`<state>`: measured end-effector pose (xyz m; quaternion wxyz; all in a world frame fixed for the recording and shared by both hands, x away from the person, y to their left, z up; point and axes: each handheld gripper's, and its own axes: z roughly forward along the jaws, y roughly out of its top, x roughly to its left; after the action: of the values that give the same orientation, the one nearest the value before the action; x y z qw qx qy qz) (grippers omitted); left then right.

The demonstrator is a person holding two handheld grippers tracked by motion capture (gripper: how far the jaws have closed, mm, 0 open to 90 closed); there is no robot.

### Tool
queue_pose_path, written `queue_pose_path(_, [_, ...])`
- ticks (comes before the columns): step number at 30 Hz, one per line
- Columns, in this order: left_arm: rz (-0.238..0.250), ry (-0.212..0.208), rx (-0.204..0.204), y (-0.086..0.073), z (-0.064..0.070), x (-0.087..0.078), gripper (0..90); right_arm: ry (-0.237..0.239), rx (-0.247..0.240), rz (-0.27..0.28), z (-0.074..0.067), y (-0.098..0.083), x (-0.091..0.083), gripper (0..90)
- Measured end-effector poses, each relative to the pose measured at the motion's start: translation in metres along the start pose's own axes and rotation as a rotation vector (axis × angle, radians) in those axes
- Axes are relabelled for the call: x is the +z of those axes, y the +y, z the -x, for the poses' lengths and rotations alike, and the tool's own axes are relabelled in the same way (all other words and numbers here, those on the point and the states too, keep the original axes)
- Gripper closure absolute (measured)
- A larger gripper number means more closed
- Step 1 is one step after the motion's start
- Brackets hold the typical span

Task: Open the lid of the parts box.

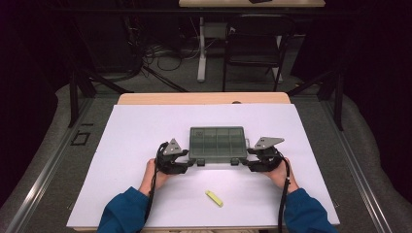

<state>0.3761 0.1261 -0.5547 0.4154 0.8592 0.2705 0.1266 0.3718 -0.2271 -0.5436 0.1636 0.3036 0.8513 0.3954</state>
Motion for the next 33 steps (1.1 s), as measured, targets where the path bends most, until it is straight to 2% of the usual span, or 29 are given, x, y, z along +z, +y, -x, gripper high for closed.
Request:
queue_pose_path(13, [-0.006,-0.002,-0.001,-0.0003,-0.0002,0.0001,49.4,-0.002,-0.001,-0.012,-0.0009,-0.0003,0.0012,46.5])
queue_pose_path(20, [-0.014,0.007,0.009,0.0001,0.0016,0.0016,46.0,0.002,0.006,-0.017,-0.0003,-0.0006,0.0027,45.2])
queue_pose_path(23, [-0.014,0.012,0.016,0.0003,0.0016,0.0012,47.1,0.0,0.007,-0.017,-0.0004,-0.0005,0.0028,45.2])
queue_pose_path(33, [-0.009,-0.003,0.004,-0.0003,-0.0003,0.0002,49.4,0.007,0.014,-0.017,0.0003,-0.0016,0.0033,46.1])
